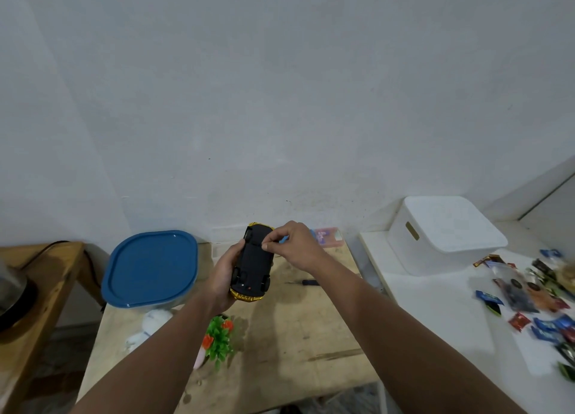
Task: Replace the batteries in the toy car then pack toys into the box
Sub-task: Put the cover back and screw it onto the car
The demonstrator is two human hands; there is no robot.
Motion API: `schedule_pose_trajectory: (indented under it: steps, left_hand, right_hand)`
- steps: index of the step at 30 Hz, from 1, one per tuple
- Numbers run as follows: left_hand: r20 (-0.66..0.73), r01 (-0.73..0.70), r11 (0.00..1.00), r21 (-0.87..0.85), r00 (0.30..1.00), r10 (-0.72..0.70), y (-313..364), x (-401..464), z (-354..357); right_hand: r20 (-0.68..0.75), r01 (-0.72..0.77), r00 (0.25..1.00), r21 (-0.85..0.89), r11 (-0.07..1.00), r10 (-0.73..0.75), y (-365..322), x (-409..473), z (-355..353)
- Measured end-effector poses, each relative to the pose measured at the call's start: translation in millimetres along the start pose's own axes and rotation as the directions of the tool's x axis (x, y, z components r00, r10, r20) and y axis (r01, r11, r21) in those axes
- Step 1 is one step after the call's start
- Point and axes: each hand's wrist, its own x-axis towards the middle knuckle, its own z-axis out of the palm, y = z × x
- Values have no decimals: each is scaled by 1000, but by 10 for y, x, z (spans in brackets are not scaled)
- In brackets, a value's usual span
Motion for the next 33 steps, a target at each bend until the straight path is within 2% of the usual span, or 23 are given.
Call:
schedule_pose_trajectory:
  steps: [5, 12, 19, 21, 25, 30, 33]
  left_hand:
    - [41, 11, 1000, 16, 999, -11, 9, -30, 26]
    - [-30, 32, 999, 36, 999, -31, -55, -30, 82]
    - [-26, 19, 998, 52, 1000, -17, -65, -59, 104]
    - [-43, 15, 999, 47, 999, -13, -45, -46, 117]
    - [-104, -15, 997, 80, 994, 23, 7, -18, 148]
    - [-162, -61, 993, 99, 984, 76, -13, -1, 128]
    - [-163, -50, 996, 70, 985, 61, -51, -2, 114]
  right_hand:
    - [47, -51, 998, 75, 996, 48, -28, 4, -44]
    - [91, -162, 985, 164, 973, 149, -32, 19, -80]
    - [98, -161, 985, 217, 963, 143, 17, -11, -87]
    - [44, -89, 996, 158, 983, 83, 36, -39, -69]
    - [-127, 42, 990, -171, 984, -64, 100, -79, 44]
    - [-84, 223, 959, -368, 903, -271, 224, -191, 119]
    - [-70, 276, 937, -452, 848, -342, 297, -267, 154]
